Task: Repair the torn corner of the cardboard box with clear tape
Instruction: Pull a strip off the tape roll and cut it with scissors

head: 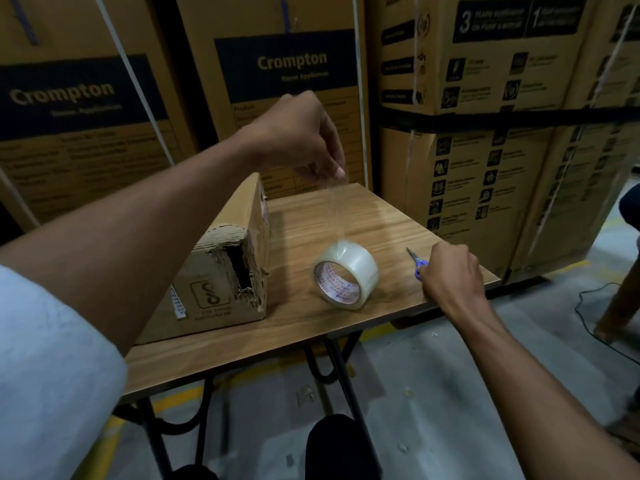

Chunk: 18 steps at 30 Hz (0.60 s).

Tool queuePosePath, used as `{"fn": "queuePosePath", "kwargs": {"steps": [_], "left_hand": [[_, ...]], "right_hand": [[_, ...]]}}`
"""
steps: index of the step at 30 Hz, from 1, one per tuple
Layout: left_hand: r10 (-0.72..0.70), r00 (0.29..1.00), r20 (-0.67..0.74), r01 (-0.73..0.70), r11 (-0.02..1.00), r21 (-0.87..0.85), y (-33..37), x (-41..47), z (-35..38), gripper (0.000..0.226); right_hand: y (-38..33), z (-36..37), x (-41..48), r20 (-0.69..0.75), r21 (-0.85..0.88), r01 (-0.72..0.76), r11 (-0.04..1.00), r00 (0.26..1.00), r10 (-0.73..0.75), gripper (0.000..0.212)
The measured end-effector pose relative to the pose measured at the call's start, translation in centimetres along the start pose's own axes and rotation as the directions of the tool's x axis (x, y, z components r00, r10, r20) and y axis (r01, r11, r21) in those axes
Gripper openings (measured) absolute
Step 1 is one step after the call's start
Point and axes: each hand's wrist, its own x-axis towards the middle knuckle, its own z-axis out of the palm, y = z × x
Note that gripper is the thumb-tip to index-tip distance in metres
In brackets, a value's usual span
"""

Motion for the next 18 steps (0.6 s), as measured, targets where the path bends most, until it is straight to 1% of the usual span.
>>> {"fn": "queuePosePath", "kwargs": {"steps": [3,6,10,12,15,18], "left_hand": [[0.012,1.000,-0.017,-0.011,1.000,0.022,0.1,0.0,-0.3,0.013],[0.015,0.999,-0.033,-0.014,0.999,0.033,0.1,0.1,-0.6,0.012],[0.009,0.999,-0.045,-0.007,0.999,0.039,0.0,0.0,-0.8,0.013],[0.014,0.999,-0.049,-0.012,0.999,0.040,-0.1,-0.1,-0.7,0.010],[0.006,0.999,-0.049,-0.003,0.999,0.052,-0.2,-0.2,-0.5,0.012],[0.014,0.999,-0.044,-0.011,0.998,0.066,-0.4,-0.1,-0.4,0.016]], "right_hand": [[-0.1,0.0,0.2,0.031,-0.036,0.006,0.999,0.999,-0.005,0.010],[-0.4,-0.3,0.4,0.061,-0.131,0.011,0.991,0.998,-0.003,0.008],[-0.9,-0.8,0.6,0.144,-0.219,0.103,0.970,0.987,-0.072,0.006],[-0.7,-0.7,0.8,0.187,-0.240,0.143,0.960,0.977,-0.099,0.006],[-0.4,-0.8,1.0,0.232,-0.247,0.184,0.951,0.964,-0.126,0.015],[-0.7,-1.5,1.1,0.267,-0.230,0.192,0.954,0.955,-0.128,0.012]]}}
